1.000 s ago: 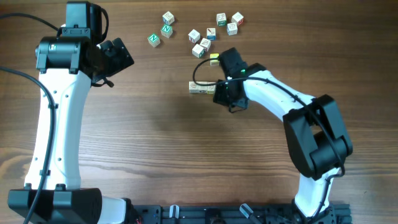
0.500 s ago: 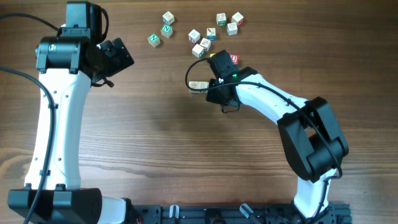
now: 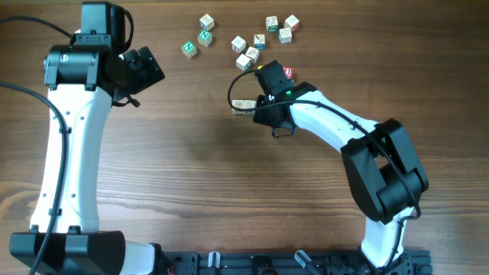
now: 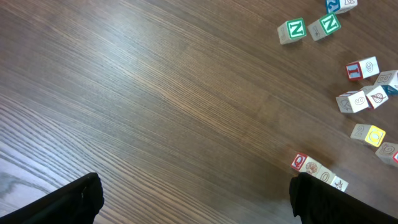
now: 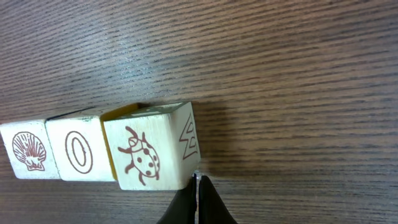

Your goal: Form a horizontal line

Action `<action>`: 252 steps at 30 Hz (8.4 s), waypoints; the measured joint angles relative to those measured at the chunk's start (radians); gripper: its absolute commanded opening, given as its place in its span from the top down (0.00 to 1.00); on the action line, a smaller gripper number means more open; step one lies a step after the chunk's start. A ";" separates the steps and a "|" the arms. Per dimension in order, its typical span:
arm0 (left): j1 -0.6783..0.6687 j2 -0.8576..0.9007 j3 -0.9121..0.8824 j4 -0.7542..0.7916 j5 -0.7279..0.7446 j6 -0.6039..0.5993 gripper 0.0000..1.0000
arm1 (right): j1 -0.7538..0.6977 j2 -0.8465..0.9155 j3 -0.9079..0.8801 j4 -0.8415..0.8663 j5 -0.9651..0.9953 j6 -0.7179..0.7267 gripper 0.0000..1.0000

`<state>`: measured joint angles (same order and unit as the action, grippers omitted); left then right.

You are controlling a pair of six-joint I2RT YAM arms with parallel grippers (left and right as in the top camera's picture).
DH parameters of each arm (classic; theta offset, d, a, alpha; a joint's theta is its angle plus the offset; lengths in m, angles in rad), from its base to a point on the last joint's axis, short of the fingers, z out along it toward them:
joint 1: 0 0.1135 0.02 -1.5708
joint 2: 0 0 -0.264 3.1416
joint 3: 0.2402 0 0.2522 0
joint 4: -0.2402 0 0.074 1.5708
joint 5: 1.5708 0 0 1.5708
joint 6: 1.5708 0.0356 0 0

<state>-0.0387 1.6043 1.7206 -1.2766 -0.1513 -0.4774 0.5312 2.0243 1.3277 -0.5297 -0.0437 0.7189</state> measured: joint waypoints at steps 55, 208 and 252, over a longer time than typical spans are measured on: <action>0.000 0.000 0.000 0.000 0.000 0.000 0.00 | 0.031 0.033 0.003 0.038 -0.011 0.037 0.96; 0.000 0.000 0.000 0.000 0.000 0.000 0.00 | -0.087 -0.348 0.002 -0.155 0.232 -0.022 0.96; 0.000 0.000 0.000 0.028 0.000 0.000 0.00 | -0.087 -0.590 0.002 -0.350 0.341 -0.032 0.96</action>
<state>-0.0387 1.6043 1.7206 -1.2484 -0.1509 -0.4770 0.4438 1.4342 1.3293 -0.8795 0.2970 0.6865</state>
